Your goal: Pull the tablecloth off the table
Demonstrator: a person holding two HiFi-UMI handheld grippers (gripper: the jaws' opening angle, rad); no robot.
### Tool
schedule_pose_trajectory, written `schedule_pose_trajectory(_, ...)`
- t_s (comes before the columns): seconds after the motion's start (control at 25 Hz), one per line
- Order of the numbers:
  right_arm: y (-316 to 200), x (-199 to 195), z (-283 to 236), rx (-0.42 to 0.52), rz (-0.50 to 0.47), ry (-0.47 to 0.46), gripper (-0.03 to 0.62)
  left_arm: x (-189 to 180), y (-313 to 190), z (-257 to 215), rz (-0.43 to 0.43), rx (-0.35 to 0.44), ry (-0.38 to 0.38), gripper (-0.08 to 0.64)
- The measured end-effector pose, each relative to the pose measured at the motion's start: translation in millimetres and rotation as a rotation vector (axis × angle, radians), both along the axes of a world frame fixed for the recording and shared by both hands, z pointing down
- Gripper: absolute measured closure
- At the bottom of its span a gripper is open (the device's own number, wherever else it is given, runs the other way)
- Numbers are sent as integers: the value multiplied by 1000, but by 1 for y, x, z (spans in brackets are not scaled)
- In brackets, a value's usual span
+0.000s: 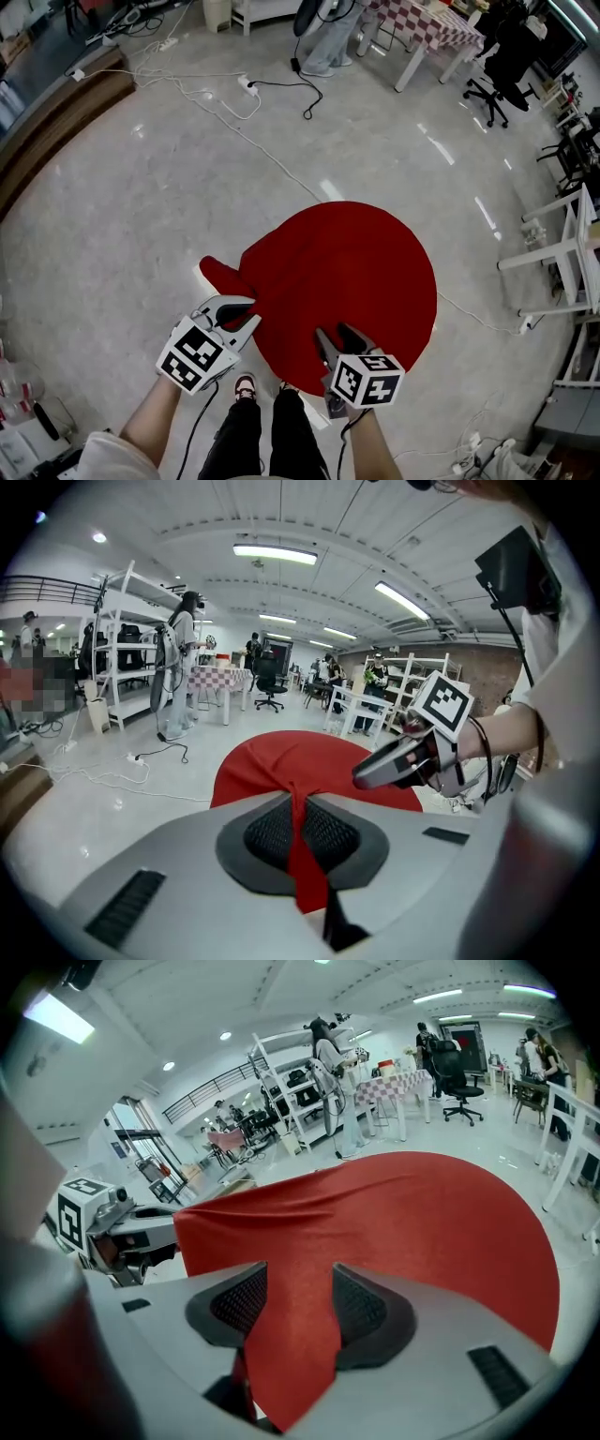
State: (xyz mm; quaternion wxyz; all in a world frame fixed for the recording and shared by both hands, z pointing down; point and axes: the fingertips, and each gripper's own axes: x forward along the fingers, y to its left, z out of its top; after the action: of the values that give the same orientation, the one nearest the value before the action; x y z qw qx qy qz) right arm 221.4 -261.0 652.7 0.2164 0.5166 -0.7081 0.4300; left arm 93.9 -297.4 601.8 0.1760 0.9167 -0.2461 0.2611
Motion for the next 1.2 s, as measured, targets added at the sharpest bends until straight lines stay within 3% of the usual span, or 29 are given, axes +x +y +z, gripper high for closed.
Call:
schedule_pose_trajectory(0.24, -22, 1, -11, 26, -111, 14, 335, 14, 6, -21, -49, -23, 47, 543)
schedule_pose_trajectory(0.48, -41, -13, 8, 55, -317, 61, 306, 32, 18, -50, -18, 12, 70, 543)
schedule_pose_trajectory(0.64, -64, -12, 10, 130, -416, 97, 299, 41, 27, -64, -23, 21, 95, 543)
schedule_pose_trajectory(0.92, -88, -23, 6, 240, -717, 168, 269, 48, 23, -76, -27, 23, 113, 543)
schedule_pose_trajectory(1.04, -90, -34, 8, 264, -871, 145, 267, 49, 22, -79, -18, 38, 89, 543)
schedule_pose_trajectory(1.2, -92, -48, 16, 196, -1003, 39, 268, 46, 15, -81, -49, 40, 99, 543)
